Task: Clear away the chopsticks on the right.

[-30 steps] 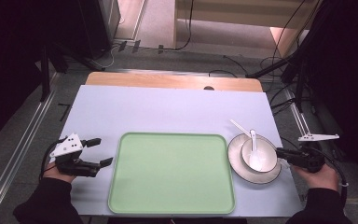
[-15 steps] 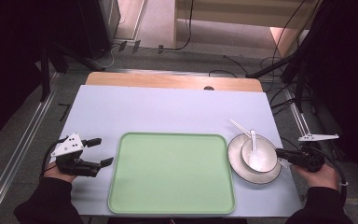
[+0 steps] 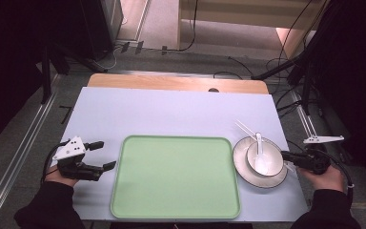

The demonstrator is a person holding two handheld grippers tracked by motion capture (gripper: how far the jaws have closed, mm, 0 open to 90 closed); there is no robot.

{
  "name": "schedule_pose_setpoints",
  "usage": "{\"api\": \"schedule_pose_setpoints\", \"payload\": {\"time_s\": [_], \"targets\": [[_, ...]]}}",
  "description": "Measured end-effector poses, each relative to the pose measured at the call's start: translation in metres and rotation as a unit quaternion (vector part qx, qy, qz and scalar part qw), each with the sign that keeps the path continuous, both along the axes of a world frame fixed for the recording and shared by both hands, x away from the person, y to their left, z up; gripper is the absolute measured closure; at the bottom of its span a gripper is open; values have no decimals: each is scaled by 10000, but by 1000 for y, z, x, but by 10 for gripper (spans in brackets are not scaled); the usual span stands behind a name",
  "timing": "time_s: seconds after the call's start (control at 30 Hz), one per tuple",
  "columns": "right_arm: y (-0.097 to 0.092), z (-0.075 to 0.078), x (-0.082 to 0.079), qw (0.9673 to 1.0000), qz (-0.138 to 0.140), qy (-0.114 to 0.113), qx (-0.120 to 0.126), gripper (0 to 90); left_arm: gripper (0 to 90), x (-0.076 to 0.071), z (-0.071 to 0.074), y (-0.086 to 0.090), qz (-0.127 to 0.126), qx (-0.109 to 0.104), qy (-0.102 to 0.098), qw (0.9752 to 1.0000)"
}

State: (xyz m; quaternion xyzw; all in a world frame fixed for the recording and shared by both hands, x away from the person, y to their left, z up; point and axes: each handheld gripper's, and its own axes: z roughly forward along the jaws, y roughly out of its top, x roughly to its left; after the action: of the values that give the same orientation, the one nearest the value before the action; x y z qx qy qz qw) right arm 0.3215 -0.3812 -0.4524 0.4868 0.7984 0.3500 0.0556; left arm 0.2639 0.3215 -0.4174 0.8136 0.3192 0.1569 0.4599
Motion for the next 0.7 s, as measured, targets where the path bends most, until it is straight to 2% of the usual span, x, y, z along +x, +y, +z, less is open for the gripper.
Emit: {"api": "schedule_pose_setpoints", "payload": {"time_s": [0.5, 0.7], "targets": [[-1, -1, 1, 9999, 20, 124, 65, 840, 151, 0, 0, 0, -13, 8, 13, 10000], [-3, 1, 1, 9994, -105, 255, 199, 850, 151, 0, 0, 0, -13, 1, 13, 10000]]}}
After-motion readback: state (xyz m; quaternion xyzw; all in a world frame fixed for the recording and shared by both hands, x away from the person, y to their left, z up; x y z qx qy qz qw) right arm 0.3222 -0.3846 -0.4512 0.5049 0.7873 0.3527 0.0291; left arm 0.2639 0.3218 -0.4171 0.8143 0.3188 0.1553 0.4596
